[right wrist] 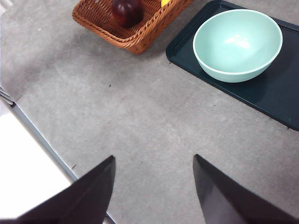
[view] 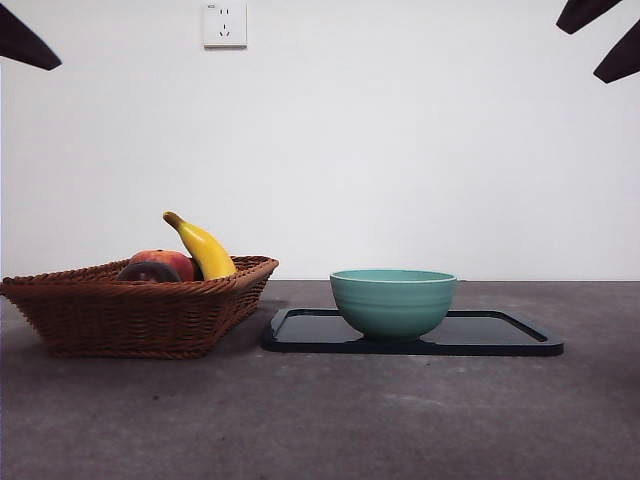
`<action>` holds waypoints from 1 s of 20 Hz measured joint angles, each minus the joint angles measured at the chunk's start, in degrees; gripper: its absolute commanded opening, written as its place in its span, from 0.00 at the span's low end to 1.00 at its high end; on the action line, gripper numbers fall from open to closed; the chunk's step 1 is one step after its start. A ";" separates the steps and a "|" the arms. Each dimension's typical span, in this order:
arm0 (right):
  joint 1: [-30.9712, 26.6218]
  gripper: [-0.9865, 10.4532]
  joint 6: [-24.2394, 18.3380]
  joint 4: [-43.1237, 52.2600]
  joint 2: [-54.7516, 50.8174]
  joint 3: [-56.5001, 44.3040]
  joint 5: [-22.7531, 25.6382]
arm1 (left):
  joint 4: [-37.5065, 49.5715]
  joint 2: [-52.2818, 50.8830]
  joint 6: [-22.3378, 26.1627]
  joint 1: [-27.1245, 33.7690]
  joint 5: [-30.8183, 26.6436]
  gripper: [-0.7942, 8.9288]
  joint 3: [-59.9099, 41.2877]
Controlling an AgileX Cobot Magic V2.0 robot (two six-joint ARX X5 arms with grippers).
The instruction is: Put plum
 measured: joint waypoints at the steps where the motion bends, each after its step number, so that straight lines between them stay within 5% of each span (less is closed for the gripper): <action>1: 0.00 0.32 0.00 0.00 0.00 0.00 0.00 | -0.22 0.02 0.37 0.00 0.00 0.46 0.00; 7: 0.00 0.32 0.44 0.00 0.00 0.00 0.13 | -0.17 0.02 1.14 0.00 0.00 0.46 0.00; 14: -1.03 0.32 13.16 8.09 1.86 0.00 7.54 | -0.11 0.02 1.14 0.00 0.00 0.46 0.00; 20: -6.51 0.32 16.66 12.61 15.56 3.80 7.50 | 0.11 0.02 1.14 0.00 0.00 0.46 0.00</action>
